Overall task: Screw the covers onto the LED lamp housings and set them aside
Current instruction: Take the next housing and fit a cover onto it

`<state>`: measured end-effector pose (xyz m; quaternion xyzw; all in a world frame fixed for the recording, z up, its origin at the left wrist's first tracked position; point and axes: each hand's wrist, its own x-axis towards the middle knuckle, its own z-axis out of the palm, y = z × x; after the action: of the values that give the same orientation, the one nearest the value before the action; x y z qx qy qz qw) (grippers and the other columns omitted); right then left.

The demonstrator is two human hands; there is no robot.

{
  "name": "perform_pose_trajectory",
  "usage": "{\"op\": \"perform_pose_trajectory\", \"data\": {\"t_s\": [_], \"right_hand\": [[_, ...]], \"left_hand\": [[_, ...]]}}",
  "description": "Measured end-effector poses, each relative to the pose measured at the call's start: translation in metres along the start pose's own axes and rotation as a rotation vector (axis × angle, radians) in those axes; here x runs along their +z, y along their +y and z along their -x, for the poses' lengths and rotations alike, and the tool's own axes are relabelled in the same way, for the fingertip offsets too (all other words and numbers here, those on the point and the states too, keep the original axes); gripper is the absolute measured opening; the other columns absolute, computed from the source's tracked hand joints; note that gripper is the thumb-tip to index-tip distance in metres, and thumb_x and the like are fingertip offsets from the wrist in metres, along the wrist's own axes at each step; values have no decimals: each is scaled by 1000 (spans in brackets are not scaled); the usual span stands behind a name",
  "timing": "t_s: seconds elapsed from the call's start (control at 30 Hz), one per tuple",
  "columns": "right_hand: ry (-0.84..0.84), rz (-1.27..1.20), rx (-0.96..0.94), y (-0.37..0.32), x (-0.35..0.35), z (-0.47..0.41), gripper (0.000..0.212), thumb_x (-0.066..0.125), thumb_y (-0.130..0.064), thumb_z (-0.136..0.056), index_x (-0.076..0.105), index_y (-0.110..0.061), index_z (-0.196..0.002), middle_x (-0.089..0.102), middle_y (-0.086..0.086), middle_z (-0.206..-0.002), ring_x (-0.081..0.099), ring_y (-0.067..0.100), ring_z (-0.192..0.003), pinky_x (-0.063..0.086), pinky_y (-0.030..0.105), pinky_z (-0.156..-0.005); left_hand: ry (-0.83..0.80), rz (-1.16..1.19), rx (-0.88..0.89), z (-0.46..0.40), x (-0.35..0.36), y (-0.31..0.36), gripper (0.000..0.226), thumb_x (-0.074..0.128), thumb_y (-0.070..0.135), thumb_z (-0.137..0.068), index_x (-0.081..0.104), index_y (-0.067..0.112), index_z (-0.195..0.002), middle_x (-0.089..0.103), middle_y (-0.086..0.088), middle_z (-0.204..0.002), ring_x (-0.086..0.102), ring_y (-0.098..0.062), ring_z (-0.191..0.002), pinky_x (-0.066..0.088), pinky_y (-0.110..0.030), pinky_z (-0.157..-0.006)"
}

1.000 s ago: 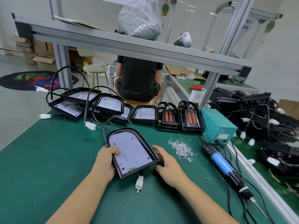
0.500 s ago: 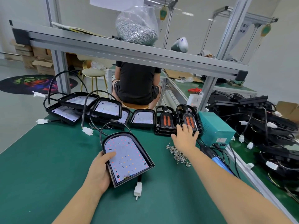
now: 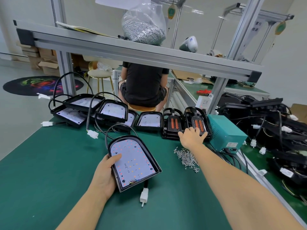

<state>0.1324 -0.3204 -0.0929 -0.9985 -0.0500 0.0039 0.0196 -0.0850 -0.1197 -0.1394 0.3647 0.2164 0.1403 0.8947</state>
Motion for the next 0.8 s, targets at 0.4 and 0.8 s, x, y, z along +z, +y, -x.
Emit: {"op": "perform_pose_trajectory", "data": {"t_s": [0.4, 0.8], "right_hand": [[55, 54, -47, 2, -3, -9, 31, 38, -24, -100, 56, -15, -124, 47, 9, -138, 34, 31, -135, 11, 59, -114], [238, -11, -108, 15, -4, -16, 35, 50, -26, -100, 51, -23, -135, 57, 8, -131, 46, 31, -125, 32, 43, -103]], "left_hand": [[-2, 9, 26, 2, 0, -1, 14, 52, 4, -90, 59, 9, -101, 74, -10, -93, 72, -25, -76, 54, -41, -65], [-15, 5, 30, 2, -1, -2, 16, 52, 5, -90, 59, 8, -104, 73, -13, -97, 72, -27, -79, 56, -41, -63]]}}
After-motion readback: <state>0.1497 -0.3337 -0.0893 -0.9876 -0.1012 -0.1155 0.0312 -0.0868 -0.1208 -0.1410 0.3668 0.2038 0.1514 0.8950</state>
